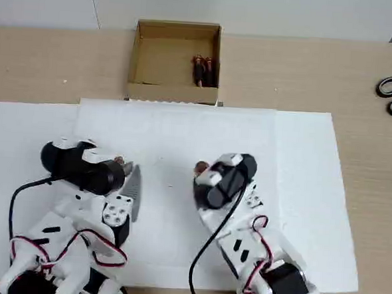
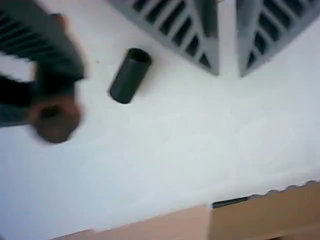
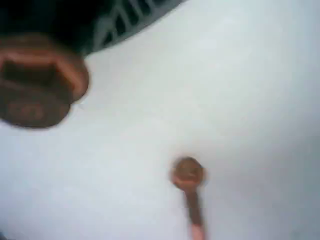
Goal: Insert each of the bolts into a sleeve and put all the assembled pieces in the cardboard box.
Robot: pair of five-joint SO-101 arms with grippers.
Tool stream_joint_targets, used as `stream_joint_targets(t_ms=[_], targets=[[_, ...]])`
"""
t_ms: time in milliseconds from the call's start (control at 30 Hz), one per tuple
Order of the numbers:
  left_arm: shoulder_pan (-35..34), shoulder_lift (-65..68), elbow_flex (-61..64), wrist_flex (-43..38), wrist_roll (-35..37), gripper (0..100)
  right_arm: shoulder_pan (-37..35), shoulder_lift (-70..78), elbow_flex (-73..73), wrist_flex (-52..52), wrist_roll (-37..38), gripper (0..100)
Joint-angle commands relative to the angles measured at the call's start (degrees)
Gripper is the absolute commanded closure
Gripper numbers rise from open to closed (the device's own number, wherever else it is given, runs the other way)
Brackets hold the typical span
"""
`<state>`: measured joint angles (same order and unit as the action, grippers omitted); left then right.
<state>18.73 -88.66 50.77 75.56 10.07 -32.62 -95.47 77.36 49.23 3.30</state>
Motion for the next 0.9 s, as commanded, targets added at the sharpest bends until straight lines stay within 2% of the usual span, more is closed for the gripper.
stream_joint_targets(t_ms=[0,167,333,433,867], targets=[[-4.7,0.2,1.8,-0.4,-1.1,99,4.3,0.2,-0.2,-1.1,0.2,99.6],[-10.8,0.2,8.6,-0.8,-6.3,99,9.3,8.9,-4.6,-1.5,-2.4,99.6],[-13.0,0.2,14.9,-8.6,-6.3,99,10.4,28.1,-16.9,-1.1,-6.6,99.6],[-12.8,0.2,16.7,-10.1,-6.3,99,10.4,39.9,-26.5,-1.1,-8.5,99.6],[-13.1,0.1,18.2,-7.8,-6.2,99,13.9,89.5,-78.1,1.7,-7.3,99.6]])
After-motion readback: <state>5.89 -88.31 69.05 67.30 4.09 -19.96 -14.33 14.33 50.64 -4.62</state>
